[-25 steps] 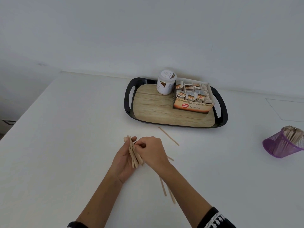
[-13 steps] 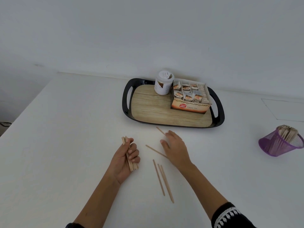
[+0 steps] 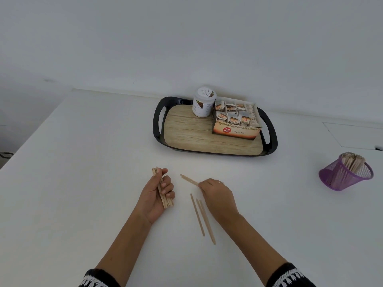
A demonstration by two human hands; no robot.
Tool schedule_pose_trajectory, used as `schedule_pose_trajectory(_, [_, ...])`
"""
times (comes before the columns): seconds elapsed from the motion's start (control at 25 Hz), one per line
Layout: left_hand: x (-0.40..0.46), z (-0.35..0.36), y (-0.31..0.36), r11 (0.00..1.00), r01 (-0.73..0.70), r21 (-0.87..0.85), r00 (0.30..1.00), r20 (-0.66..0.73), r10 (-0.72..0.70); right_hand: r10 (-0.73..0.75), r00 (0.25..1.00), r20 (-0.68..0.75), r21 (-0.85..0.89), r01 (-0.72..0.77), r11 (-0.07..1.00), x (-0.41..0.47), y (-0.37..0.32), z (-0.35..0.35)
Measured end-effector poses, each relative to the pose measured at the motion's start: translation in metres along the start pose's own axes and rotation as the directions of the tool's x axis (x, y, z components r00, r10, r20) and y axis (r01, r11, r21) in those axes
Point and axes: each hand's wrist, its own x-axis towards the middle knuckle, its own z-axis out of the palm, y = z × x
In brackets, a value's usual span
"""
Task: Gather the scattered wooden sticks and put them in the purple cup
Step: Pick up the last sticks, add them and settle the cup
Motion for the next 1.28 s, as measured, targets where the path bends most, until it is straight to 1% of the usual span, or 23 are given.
schedule_pose_trajectory(0.12, [-0.007, 0.000, -0.003, 1.000, -0.013, 0.005, 1.000, -0.011, 0.014, 0.027, 0.999, 0.019, -0.059, -0.026, 0.998, 0.006, -0.008, -0.006])
schedule_pose_trajectory(0.2, [-0.012, -0.002, -0.005, 1.000, -0.015, 0.005, 1.000, -0.010, 0.015, 0.098, 0.994, 0.039, -0.082, -0.095, 0.992, 0.006, -0.012, -0.009])
schedule_pose_trajectory(0.32, [-0.018, -0.004, -0.009, 1.000, -0.015, -0.003, 1.000, -0.010, 0.015, 0.237, 0.969, 0.063, -0.048, -0.235, 0.971, -0.004, -0.007, -0.014])
schedule_pose_trajectory(0.48, [-0.025, -0.004, -0.014, 0.999, -0.032, 0.000, 0.999, -0.022, 0.032, 0.299, 0.951, 0.080, -0.002, -0.300, 0.954, -0.044, -0.006, -0.018])
schedule_pose_trajectory(0.68, [-0.031, -0.004, -0.019, 0.999, -0.041, -0.005, 0.999, -0.034, 0.041, 0.278, 0.950, 0.141, 0.051, -0.287, 0.956, -0.071, -0.030, -0.014])
schedule_pose_trajectory(0.8, [-0.036, -0.003, -0.022, 0.999, -0.048, 0.003, 0.998, -0.041, 0.048, 0.281, 0.951, 0.127, 0.056, -0.289, 0.956, -0.064, -0.043, -0.012])
schedule_pose_trajectory(0.88, [-0.039, -0.002, -0.023, 0.999, -0.049, 0.007, 0.997, -0.051, 0.050, 0.281, 0.948, 0.151, -0.011, -0.283, 0.959, -0.059, -0.052, -0.012])
schedule_pose_trajectory(1.04, [-0.046, 0.000, -0.025, 0.999, -0.047, 0.002, 0.997, -0.064, 0.047, 0.226, 0.955, 0.191, -0.162, -0.196, 0.967, -0.058, -0.054, -0.010])
schedule_pose_trajectory(1.16, [-0.050, 0.000, -0.026, 0.999, -0.048, 0.002, 0.996, -0.074, 0.048, 0.207, 0.958, 0.200, -0.205, -0.166, 0.965, -0.059, -0.050, -0.011])
schedule_pose_trajectory(1.28, [-0.053, 0.002, -0.026, 0.999, -0.047, 0.008, 0.994, -0.094, 0.047, 0.251, 0.951, 0.180, -0.216, -0.211, 0.953, -0.057, -0.040, -0.016])
